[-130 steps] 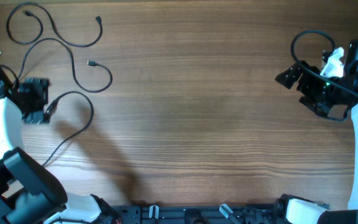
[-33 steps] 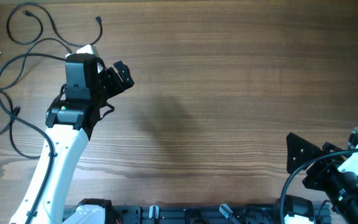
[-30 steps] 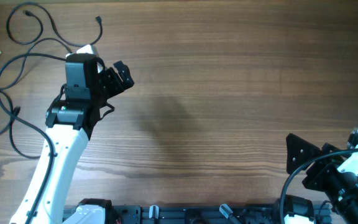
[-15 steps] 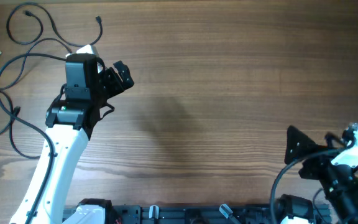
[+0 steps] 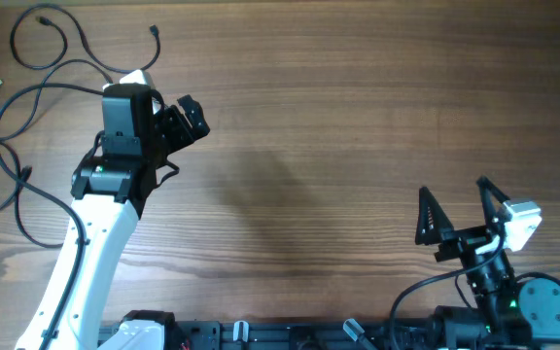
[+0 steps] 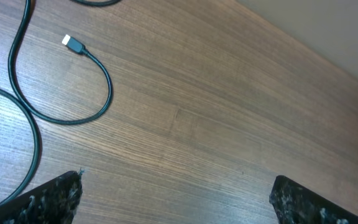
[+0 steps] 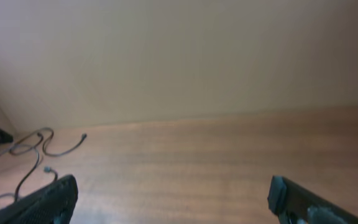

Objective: Untangle cables

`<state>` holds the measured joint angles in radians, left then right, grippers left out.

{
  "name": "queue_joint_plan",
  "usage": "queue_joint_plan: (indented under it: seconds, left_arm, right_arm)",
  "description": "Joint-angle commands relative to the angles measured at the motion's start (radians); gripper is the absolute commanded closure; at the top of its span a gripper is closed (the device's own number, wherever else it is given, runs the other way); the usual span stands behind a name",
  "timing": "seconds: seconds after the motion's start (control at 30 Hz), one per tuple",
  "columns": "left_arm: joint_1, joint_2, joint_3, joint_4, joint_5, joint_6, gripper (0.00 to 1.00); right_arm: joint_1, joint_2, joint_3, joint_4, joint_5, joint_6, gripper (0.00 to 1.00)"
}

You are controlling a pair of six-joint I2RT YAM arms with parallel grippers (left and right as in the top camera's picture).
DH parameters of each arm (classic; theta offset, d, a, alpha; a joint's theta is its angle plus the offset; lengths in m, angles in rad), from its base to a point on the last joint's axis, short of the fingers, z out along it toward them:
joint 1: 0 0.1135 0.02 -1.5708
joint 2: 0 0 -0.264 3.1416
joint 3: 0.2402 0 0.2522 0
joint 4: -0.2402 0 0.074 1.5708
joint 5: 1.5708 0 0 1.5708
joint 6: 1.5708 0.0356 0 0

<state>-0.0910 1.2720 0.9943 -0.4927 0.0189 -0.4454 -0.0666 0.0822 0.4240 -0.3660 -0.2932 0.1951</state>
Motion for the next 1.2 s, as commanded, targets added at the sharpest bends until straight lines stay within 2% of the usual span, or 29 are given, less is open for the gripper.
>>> queue_joint_plan:
  seconds: [0.0,0.2,0.5,0.7,1.17]
  left_arm:
    - [-0.003,0.005,0.006,0.003,-0.017,0.023,0.00]
    - [-0.003,0.005,0.006,0.003,-0.017,0.023,0.00]
    - [-0.003,0.005,0.006,0.003,-0.017,0.023,0.00]
    - [-0.003,0.005,0.006,0.003,-0.017,0.023,0.00]
    - [-0.003,0.005,0.006,0.003,-0.017,0.023,0.00]
  right_arm:
    - [0.018,-0.039,-0.092,0.105,0.013,-0.008,0.00]
    - [0.026,-0.045,-0.206,0.229,0.115,0.081,0.00]
    - [0.031,-0.079,-0.401,0.402,0.119,-0.013,0.00]
    - [0.037,-0.079,-0.419,0.365,0.229,-0.016,0.00]
    - [0.036,-0.079,-0.419,0.367,0.277,-0.020,0.00]
